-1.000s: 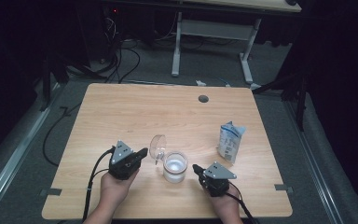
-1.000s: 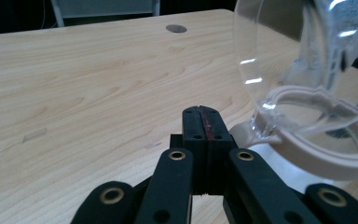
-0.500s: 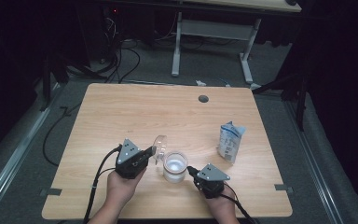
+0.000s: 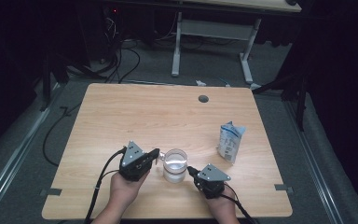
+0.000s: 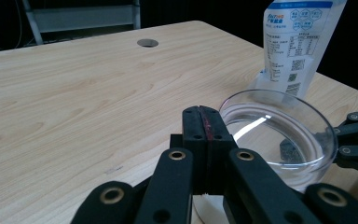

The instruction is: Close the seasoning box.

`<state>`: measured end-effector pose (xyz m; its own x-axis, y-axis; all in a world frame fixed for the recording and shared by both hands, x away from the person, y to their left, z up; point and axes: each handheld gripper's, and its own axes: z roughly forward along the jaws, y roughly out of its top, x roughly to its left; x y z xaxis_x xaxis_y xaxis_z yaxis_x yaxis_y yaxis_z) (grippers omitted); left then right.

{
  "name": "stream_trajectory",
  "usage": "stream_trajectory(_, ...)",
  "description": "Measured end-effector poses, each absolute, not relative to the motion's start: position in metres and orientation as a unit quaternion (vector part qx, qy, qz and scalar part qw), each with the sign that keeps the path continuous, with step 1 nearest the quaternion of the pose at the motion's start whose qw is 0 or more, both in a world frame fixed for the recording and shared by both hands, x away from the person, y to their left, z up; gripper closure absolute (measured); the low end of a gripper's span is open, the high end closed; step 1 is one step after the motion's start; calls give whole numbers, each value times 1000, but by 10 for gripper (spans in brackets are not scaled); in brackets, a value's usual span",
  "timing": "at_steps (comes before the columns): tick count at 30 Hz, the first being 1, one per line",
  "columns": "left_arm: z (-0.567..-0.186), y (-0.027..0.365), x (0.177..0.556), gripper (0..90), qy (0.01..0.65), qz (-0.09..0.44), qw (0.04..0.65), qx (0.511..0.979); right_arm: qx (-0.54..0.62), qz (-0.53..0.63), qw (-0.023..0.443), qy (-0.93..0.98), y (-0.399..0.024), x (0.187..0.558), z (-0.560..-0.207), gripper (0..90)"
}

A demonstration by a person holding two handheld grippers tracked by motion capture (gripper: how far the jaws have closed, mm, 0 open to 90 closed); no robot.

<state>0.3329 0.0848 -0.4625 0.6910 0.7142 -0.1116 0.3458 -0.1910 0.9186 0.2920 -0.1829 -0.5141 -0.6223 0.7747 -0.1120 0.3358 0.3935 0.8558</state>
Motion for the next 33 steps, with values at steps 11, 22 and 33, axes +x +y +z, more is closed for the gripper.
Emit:
stream_trajectory(11,-476,98,331,900,367,174,518,753,353,425,259,792,-184,292,-514,900)
stream_trajectory(22,-497,126,328,899,387,181,493,758,357,423,261,790,-183,293,-515,900)
stream_trajectory(33,-511,164,330,818,394,200,456,772,371,431,271,777,-192,300,-509,900)
